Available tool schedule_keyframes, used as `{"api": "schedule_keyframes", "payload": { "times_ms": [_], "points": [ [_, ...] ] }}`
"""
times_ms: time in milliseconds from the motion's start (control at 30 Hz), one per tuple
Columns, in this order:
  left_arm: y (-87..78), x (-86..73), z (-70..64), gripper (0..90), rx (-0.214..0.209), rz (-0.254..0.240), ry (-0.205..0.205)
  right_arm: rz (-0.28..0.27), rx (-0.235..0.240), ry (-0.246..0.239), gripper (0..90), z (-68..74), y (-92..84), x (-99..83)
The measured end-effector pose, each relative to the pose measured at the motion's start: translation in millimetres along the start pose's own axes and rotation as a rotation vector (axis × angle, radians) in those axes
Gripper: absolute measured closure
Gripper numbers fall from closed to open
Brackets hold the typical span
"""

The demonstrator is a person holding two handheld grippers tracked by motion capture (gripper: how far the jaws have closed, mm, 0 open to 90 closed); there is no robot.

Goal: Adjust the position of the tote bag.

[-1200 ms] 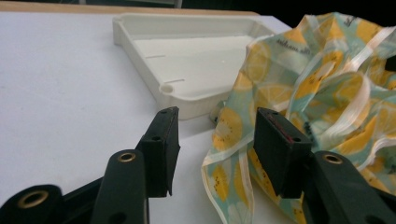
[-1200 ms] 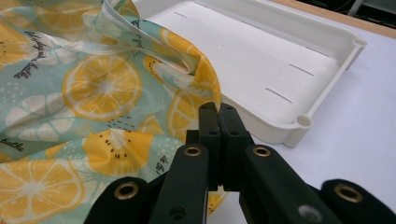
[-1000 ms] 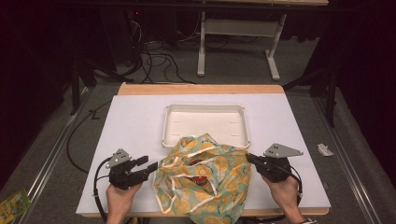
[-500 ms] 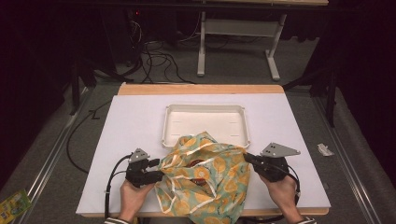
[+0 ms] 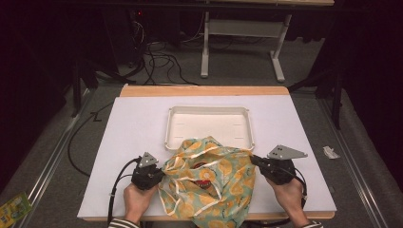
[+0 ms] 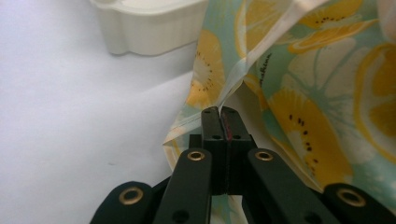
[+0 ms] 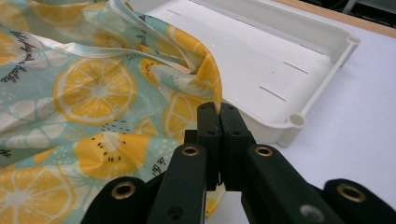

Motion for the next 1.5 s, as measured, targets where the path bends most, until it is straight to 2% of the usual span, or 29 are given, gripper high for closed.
{"api": "schedule_keyframes", "payload": {
  "times_ms": [133, 233, 367, 567, 667, 733, 800, 933, 1000, 1100, 1233, 1333, 1467, 1500],
  "points": [
    [-9.9, -1.0, 8.8, 90.0, 0.022, -0.023, -0.015, 0.007, -0.018, 0.018, 89.5, -6.9, -1.6, -6.2],
    [-15.7, -6.8, 20.7, 90.0, 0.034, -0.04, -0.064, 0.035, -0.033, 0.029, 89.5, -12.4, -1.0, -13.2],
    [-21.7, -11.0, 27.2, 90.0, 0.046, -0.048, -0.072, 0.063, -0.047, 0.054, 89.5, -21.2, 1.2, -23.9],
    [-29.1, -18.9, 38.9, 90.0, 0.055, -0.068, -0.119, 0.089, -0.064, 0.078, 89.5, -28.5, 5.5, -33.4],
    [-29.0, -21.3, 41.6, 90.0, 0.049, -0.075, -0.141, 0.13, -0.071, 0.065, 89.5, -28.9, 11.0, -37.2],
    [-28.1, -21.0, 39.0, 90.0, 0.042, -0.083, -0.135, 0.166, -0.076, 0.051, 88.1, -27.1, 16.4, -39.4],
    [-27.5, -19.7, 35.2, 90.0, 0.033, -0.092, -0.125, 0.161, -0.073, 0.05, 83.7, -25.5, 16.9, -39.7],
    [-28.2, -17.1, 31.0, 90.0, 0.02, -0.103, -0.113, 0.105, -0.068, 0.047, 75.1, -20.7, 8.0, -33.8],
    [-28.4, -16.1, 30.0, 90.0, 0.014, -0.106, -0.108, 0.097, -0.064, 0.036, 70.4, -16.6, 2.1, -27.3],
    [-28.6, -15.5, 29.0, 90.0, 0.009, -0.109, -0.105, 0.084, -0.082, 0.0, 64.6, -10.9, -4.1, -18.2],
    [-29.0, -14.8, 28.3, 90.0, -0.001, -0.115, -0.106, 0.045, -0.064, -0.034, 62.2, -1.9, -11.3, -4.3],
    [-29.1, -13.9, 27.7, 90.0, -0.004, -0.12, -0.108, 0.051, -0.041, -0.071, 62.5, 8.4, -6.7, 5.5],
    [-29.6, -12.9, 27.2, 90.0, 0.0, -0.124, -0.11, 0.063, -0.019, -0.127, 62.2, 17.0, 8.0, 17.2],
    [-29.7, -12.5, 27.2, 90.0, 0.0, -0.125, -0.108, 0.059, -0.008, -0.119, 62.0, 18.4, 10.7, 19.0]
  ]
}}
Point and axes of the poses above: each handheld gripper's, and its own axes: y roughly forward along the jaws, x roughly out of its top, z roughly to its left, the point moved 2 cm from there along y, roughly forward along the jaws, and after that the axes turned 14 degrees about x, right-handed, at the moved point
